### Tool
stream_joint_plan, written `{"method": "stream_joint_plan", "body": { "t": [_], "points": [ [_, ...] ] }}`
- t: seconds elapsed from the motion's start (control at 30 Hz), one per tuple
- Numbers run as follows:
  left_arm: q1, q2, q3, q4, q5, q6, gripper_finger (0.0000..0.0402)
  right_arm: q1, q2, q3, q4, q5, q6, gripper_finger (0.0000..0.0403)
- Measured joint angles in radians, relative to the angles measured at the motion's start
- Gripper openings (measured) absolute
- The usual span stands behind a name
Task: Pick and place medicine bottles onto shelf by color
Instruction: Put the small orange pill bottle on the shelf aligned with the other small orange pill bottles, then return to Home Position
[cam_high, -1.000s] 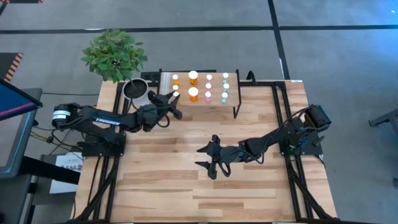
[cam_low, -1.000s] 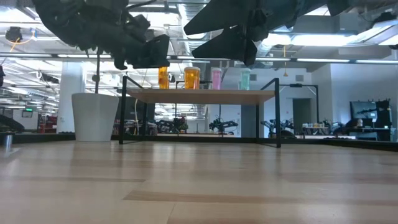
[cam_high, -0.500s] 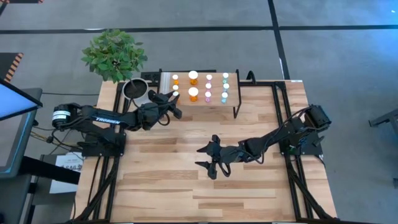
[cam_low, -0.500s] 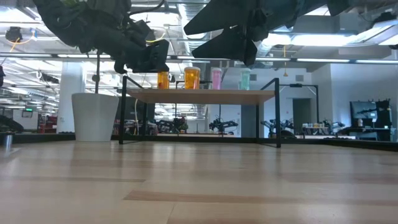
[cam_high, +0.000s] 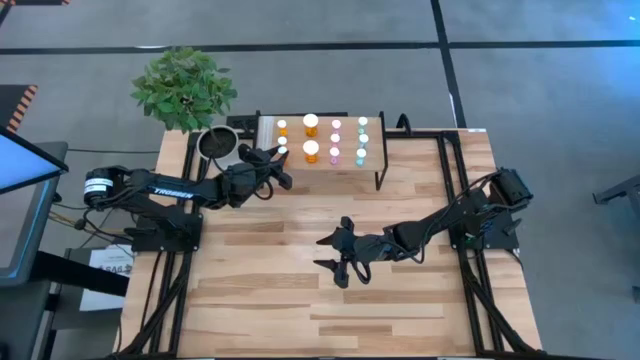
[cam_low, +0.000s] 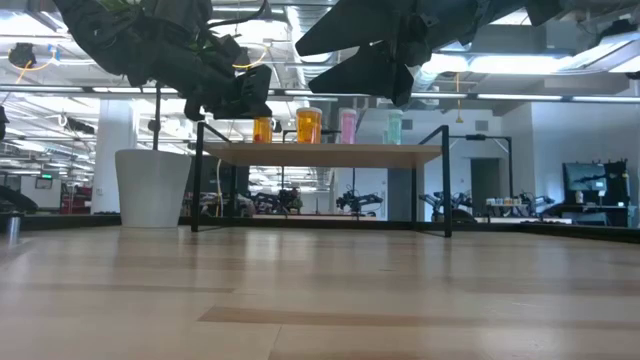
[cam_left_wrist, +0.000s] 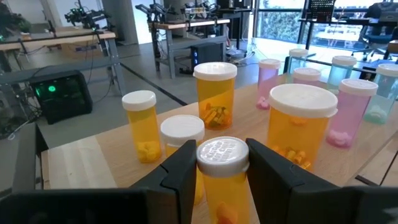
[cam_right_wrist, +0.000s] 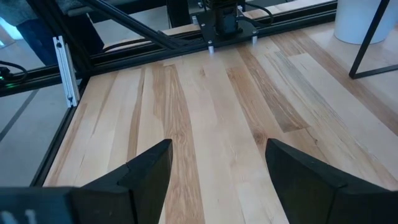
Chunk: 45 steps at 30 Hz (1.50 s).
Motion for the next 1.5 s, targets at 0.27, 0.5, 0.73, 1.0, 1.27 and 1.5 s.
{"method": "stream_joint_plan", "body": {
  "t": [0.27, 0.5, 0.73, 1.0, 1.27, 1.5],
  "points": [
    [0.0, 0.001, 0.0, -0.012, 0.011, -0.009, 0.0149, 0.0, 0.0, 0.0, 0.0, 0.0, 0.0, 0.0282],
    [-0.003, 0.0, 0.0, -0.005, 0.01, -0.014, 0.0175, 0.0, 0.0, 0.0, 0.0, 0.0, 0.0, 0.0282],
    [-0.017, -0.015, -0.001, -0.005, 0.01, -0.014, 0.0176, 0.0, 0.0, 0.0, 0.0, 0.0, 0.0, 0.0282],
    [-0.048, -0.135, -0.001, -0.061, -0.003, 0.021, 0.0176, 0.0, 0.0, 0.0, 0.0, 0.0, 0.0, 0.0282],
    [-0.119, -0.323, -0.001, -0.229, 0.011, 0.015, 0.0176, 0.0, 0.0, 0.0, -0.017, 0.0, -0.003, 0.0282],
    [-0.302, -0.501, -0.001, -0.251, 0.08, 0.078, 0.0149, 0.019, -0.154, 0.0, -0.116, 0.006, -0.1, 0.0278]
  ]
}}
